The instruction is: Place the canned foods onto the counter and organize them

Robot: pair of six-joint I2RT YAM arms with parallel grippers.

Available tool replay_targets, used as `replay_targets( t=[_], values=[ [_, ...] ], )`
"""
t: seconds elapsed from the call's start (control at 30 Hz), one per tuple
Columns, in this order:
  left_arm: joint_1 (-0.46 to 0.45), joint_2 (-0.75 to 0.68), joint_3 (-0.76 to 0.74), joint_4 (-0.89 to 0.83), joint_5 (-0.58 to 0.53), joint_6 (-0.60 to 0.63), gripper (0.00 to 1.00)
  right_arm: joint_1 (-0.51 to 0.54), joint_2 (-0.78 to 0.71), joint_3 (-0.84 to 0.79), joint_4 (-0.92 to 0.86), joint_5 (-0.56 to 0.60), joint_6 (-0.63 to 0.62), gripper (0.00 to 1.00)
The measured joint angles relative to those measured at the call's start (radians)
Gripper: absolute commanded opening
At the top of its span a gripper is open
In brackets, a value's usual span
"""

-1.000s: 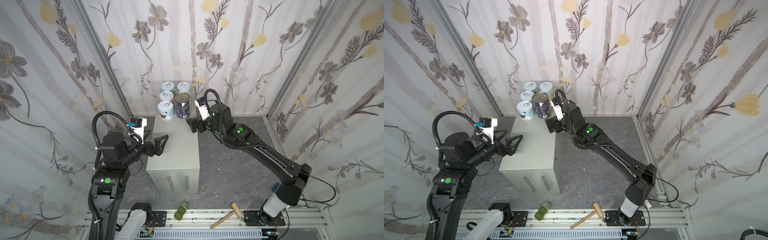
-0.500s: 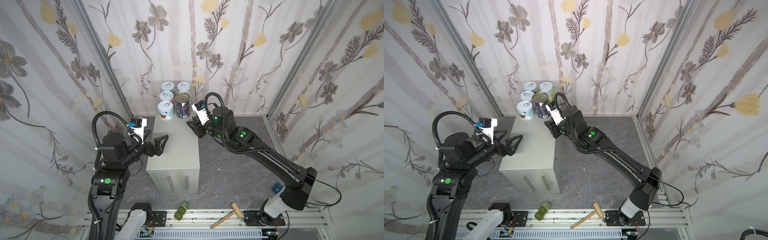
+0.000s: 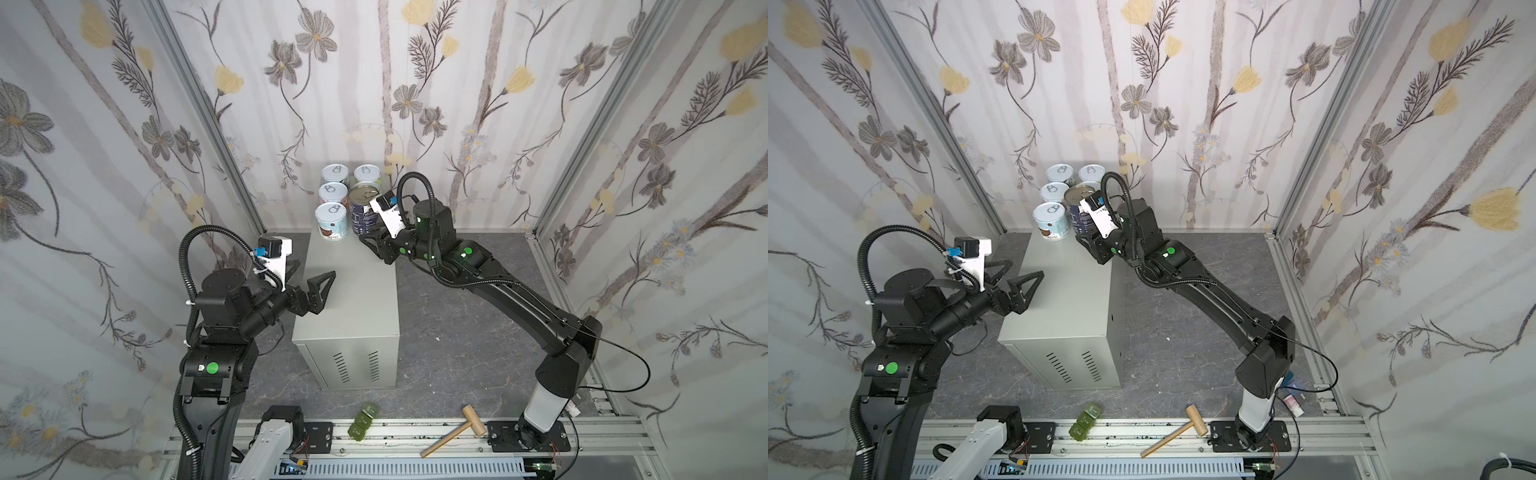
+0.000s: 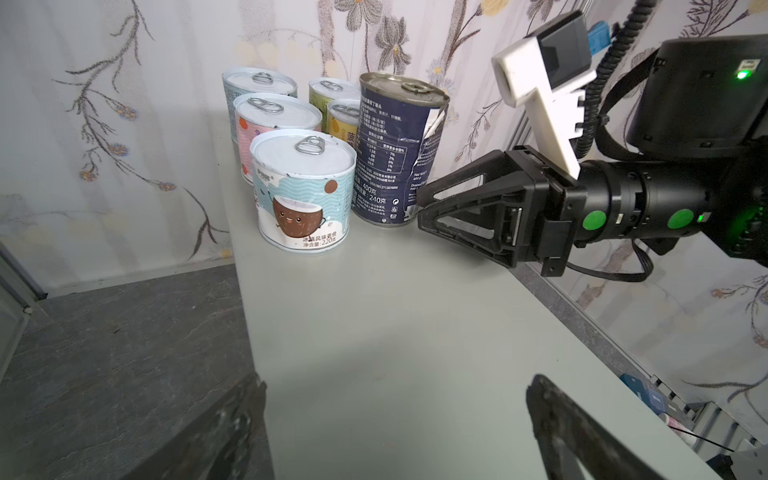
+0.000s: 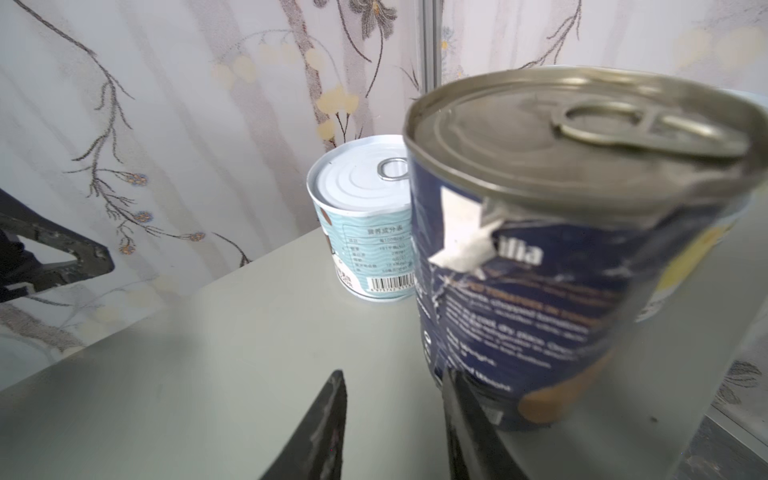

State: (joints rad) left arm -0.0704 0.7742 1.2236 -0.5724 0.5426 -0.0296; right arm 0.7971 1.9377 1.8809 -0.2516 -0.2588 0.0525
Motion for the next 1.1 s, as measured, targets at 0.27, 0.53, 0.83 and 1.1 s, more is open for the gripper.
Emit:
replay_targets(
  t=[0.27,0.53,0.83,1.1],
  values=[
    [0.000,-0.001,-0.003,0.000,0.000,0.003,1.00,0.000,0.027,0.010,0.001,-0.026,0.011,0.43],
    [0.000,-0.002,-0.005,0.000,0.000,0.004,1.00,-0.003,0.045,0.019,0.008,-0.043,0.018,0.46],
    [0.000,-0.003,-0.006,0.000,0.000,0.005,1.00,-0.014,0.064,0.047,0.023,-0.040,0.018,0.47],
    [0.000,-0.004,-0.009,0.000,0.000,0.005,1.00,-0.011,0.063,0.052,0.026,-0.037,0.017,0.51]
  ],
)
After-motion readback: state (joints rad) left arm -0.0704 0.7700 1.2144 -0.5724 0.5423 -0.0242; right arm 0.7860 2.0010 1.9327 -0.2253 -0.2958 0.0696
